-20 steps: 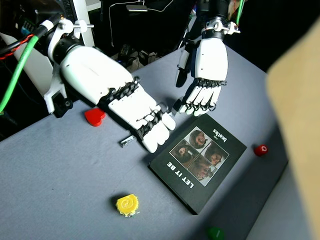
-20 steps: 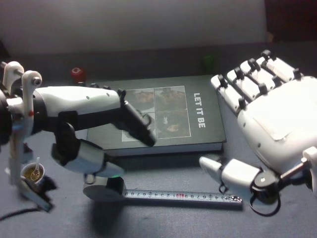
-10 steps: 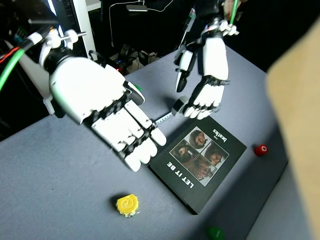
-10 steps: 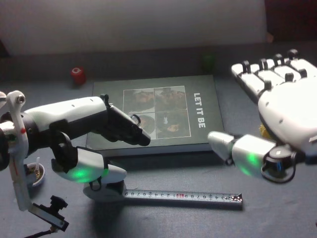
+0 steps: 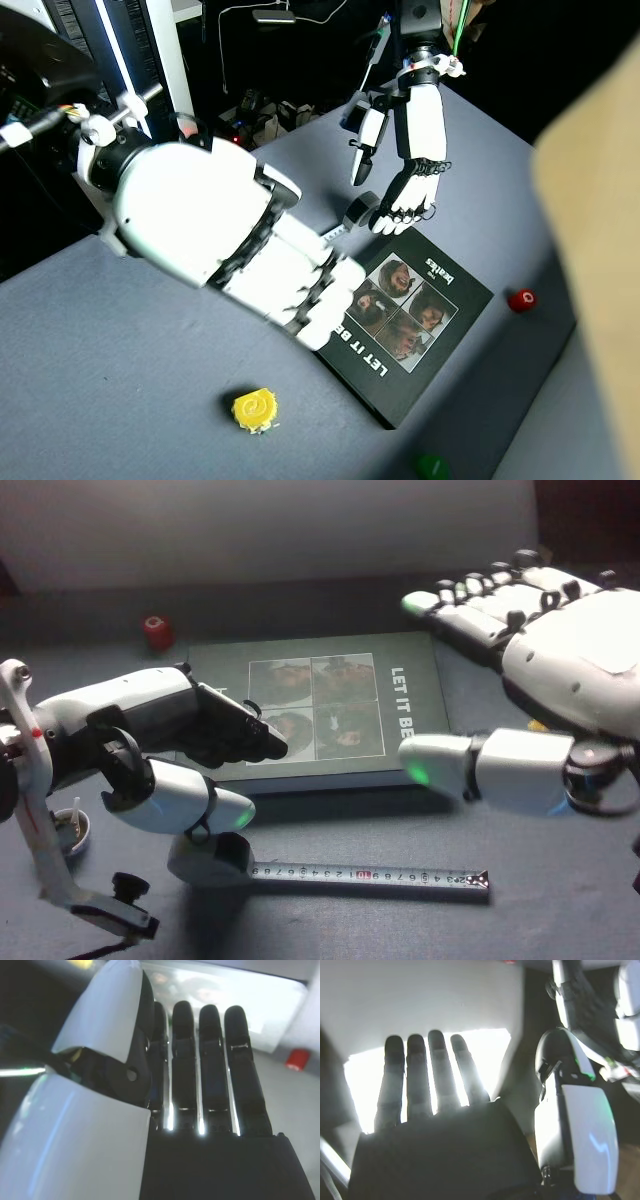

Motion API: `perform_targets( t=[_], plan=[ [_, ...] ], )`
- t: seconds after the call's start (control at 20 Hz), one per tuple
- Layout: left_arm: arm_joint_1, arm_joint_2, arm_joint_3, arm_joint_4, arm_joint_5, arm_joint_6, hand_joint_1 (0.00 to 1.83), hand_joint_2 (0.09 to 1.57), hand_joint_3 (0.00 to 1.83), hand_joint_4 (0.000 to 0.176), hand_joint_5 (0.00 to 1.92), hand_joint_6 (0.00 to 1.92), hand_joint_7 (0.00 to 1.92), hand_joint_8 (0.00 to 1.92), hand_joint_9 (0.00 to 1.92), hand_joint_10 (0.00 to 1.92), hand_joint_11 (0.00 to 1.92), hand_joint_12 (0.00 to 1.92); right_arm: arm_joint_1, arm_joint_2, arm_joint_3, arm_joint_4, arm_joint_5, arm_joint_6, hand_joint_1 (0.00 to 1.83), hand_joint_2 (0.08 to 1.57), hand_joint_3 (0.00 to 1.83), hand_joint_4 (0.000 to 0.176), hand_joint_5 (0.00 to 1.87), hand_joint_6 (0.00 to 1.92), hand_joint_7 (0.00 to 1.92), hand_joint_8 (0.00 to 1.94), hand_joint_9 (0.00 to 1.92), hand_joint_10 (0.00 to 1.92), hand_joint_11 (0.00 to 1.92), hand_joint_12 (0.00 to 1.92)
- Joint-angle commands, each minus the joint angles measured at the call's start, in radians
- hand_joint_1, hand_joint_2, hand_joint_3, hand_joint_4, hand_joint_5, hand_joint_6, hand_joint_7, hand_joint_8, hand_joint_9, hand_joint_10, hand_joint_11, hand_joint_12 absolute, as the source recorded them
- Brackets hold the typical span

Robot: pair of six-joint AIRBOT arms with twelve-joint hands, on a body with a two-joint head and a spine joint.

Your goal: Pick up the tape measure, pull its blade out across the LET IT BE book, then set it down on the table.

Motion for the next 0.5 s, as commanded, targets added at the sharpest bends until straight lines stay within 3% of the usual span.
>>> perform_targets(
  t=[0.0, 0.15, 0.3, 0.45],
  plan=[
    [0.001, -0.001, 0.0, -0.013, -0.043, -0.018, 1.23, 1.09, 0.0, 0.0, 0.69, 0.0, 0.63, 0.0, 0.52, 0.0, 0.31, 0.58, -0.003, 0.002, 0.003, -0.07, 0.013, 0.048, 0.03, 1.15, 0.0, 0.0, 0.04, 0.0, 0.12, 0.0, 0.1, 0.0, 0.0, 0.39],
    [0.018, -0.001, 0.002, -0.079, -0.053, -0.018, 1.23, 1.08, 0.0, 0.0, 0.69, 0.0, 0.63, 0.0, 0.51, 0.0, 0.3, 0.57, -0.011, 0.008, 0.028, -0.082, -0.02, 0.107, 0.03, 1.15, 0.0, 0.0, 0.04, 0.0, 0.12, 0.0, 0.1, 0.0, 0.0, 0.39],
    [0.031, -0.001, 0.001, -0.081, -0.057, -0.018, 1.24, 1.09, 0.0, 0.0, 0.69, 0.0, 0.63, 0.0, 0.52, 0.0, 0.31, 0.58, 0.017, 0.031, 0.071, -0.081, -0.152, 0.146, 0.05, 1.14, 0.0, 0.0, 0.04, 0.0, 0.12, 0.0, 0.09, 0.0, 0.0, 0.38],
    [0.018, -0.001, 0.003, -0.056, -0.063, -0.019, 1.24, 1.08, 0.0, 0.0, 0.7, 0.01, 0.63, 0.0, 0.52, 0.0, 0.31, 0.58, 0.019, 0.04, 0.109, -0.114, -0.19, 0.182, 0.06, 1.14, 0.0, 0.0, 0.04, 0.0, 0.12, 0.0, 0.09, 0.0, 0.0, 0.38]
  ],
)
